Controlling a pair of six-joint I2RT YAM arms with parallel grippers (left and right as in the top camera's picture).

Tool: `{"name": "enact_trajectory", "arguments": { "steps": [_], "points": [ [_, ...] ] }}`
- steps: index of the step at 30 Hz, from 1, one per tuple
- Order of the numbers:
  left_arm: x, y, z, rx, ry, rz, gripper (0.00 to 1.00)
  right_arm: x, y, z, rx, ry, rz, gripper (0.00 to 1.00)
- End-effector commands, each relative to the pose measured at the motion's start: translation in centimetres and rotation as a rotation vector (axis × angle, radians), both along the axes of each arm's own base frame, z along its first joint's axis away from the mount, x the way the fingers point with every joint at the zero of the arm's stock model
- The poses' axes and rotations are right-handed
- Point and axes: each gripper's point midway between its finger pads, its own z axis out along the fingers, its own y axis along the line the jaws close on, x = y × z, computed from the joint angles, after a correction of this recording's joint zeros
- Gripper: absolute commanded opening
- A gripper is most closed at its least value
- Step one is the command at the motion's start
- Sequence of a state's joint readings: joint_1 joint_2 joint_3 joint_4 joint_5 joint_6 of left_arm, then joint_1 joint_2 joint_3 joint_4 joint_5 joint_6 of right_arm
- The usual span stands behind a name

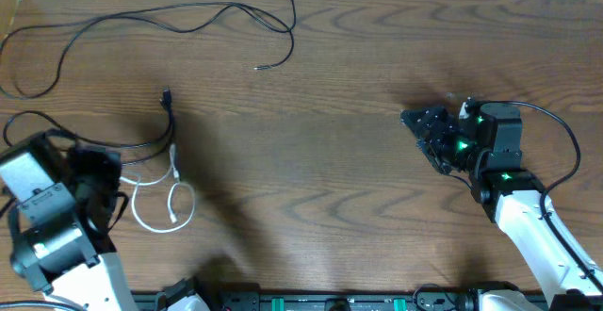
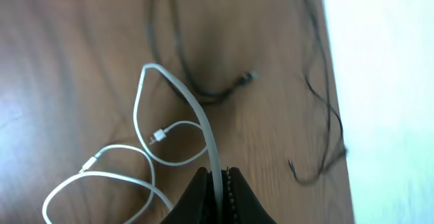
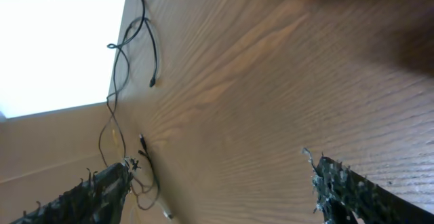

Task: Untangle cables
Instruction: 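Carry the white cable to the front left with the left gripper and release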

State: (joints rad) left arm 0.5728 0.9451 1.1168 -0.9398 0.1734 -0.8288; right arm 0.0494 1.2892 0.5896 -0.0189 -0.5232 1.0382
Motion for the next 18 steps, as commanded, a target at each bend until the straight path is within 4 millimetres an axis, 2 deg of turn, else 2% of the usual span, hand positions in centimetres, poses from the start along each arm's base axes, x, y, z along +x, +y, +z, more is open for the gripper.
{"name": "enact_trajectory", "arguments": {
  "steps": [1,6,10,15,18],
  "points": [
    [-1.1,2.5,-1.0,-0.056,0.018,0.156,0.08,0.3,-0.4,0.3,-0.02,-0.018,-0.009,0.84],
    [-2.6,6.1,-2.9,-0.125,0.061,0.326,0.07,0.2,-0.4,0.2,-0.02,-0.014,-0.008,0.84],
    [-3.4,10.4,-4.4,-0.107,0.092,0.447,0.07,0.1,-0.4,0.0,-0.021,-0.004,-0.008,0.84],
    [-2.9,14.7,-6.1,-0.091,0.082,0.517,0.07,-0.1,-0.4,-0.1,-0.022,0.007,-0.009,0.85],
    [-2.9,16.6,-7.8,-0.127,0.082,0.58,0.07,-0.1,-0.4,-0.1,-0.022,0.007,-0.009,0.85]
  ]
}}
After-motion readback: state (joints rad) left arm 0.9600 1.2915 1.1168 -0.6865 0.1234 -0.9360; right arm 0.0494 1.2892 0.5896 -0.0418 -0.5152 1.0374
